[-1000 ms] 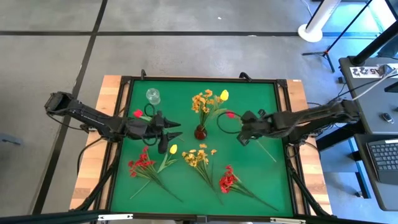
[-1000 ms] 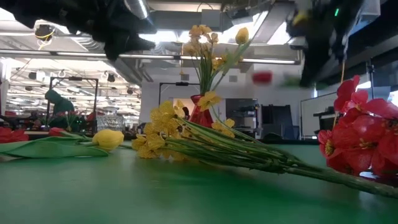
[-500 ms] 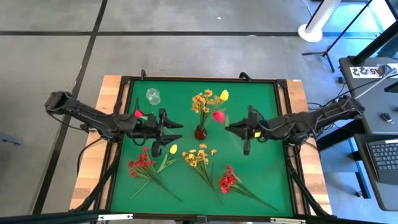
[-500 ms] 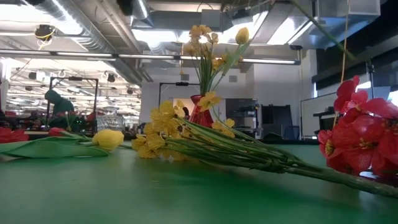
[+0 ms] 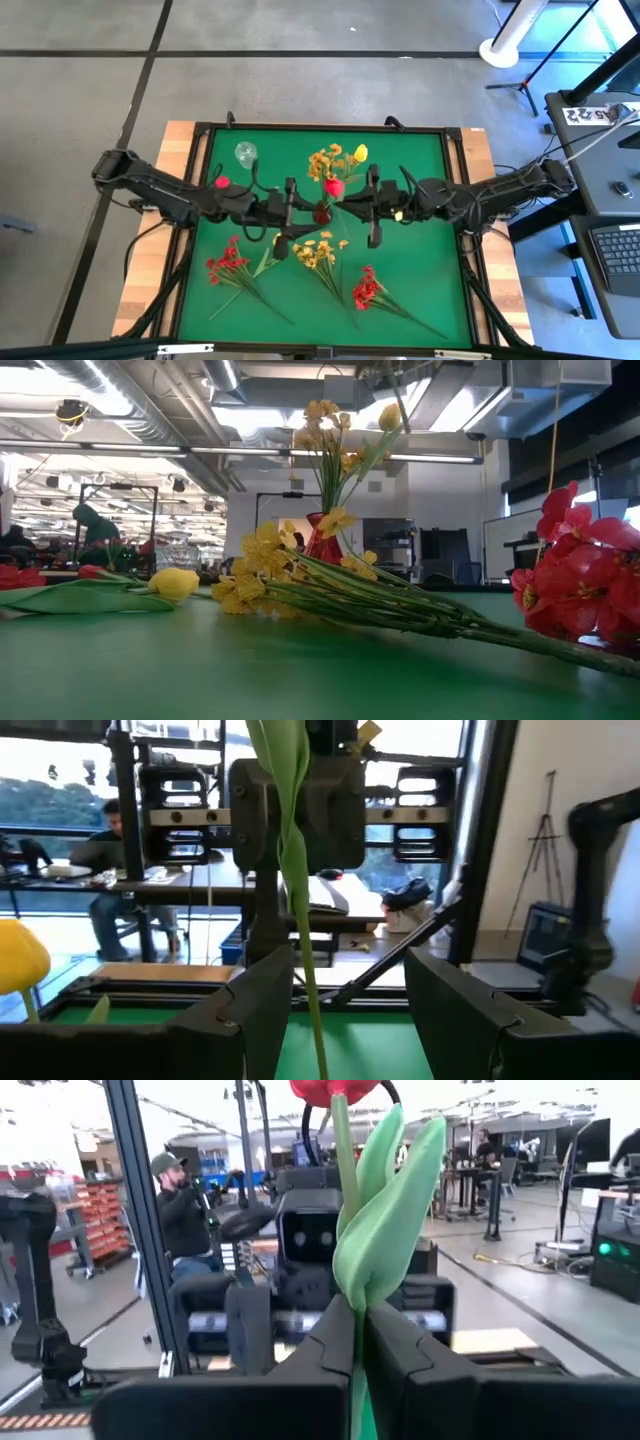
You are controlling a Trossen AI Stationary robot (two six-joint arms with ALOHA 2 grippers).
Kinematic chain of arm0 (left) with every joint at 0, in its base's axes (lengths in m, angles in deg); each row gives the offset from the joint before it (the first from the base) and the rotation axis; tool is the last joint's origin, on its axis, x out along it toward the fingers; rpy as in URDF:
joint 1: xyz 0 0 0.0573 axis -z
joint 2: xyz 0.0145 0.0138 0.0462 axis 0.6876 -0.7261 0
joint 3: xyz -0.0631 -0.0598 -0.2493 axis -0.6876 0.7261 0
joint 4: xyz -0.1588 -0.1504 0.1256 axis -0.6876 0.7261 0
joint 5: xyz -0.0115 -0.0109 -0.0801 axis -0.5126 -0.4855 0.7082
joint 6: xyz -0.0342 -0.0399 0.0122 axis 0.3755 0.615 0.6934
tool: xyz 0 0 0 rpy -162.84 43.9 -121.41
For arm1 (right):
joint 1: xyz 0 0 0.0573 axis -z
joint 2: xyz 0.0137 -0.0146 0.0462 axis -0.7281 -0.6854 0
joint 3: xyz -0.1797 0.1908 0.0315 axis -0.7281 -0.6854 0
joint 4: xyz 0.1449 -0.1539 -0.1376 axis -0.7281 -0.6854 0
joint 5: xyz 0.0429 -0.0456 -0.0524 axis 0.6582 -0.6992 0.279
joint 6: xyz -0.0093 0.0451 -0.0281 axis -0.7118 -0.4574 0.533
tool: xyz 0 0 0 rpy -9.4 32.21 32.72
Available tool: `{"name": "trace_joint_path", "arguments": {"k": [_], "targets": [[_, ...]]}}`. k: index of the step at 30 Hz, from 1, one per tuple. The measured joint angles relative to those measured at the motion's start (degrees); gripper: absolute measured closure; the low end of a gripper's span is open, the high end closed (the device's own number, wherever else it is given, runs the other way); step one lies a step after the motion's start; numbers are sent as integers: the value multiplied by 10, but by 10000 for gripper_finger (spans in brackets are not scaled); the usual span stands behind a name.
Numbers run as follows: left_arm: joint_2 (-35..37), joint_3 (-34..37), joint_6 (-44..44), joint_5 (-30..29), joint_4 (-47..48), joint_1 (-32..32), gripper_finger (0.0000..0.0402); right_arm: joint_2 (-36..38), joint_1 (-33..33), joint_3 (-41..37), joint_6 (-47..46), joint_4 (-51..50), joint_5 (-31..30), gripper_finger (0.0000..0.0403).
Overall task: Sort flowers into vase by color
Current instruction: Put the right red flower into the transparent vase
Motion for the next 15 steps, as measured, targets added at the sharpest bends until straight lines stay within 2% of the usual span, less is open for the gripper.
{"name": "trace_joint_path", "arguments": {"k": [5,15], "targets": [[-34,-14,4,0,0,-15,213,-19,22,0,-17,11,32,392],[-39,-15,24,-8,-4,-33,233,-35,24,0,-24,34,51,391]]}}
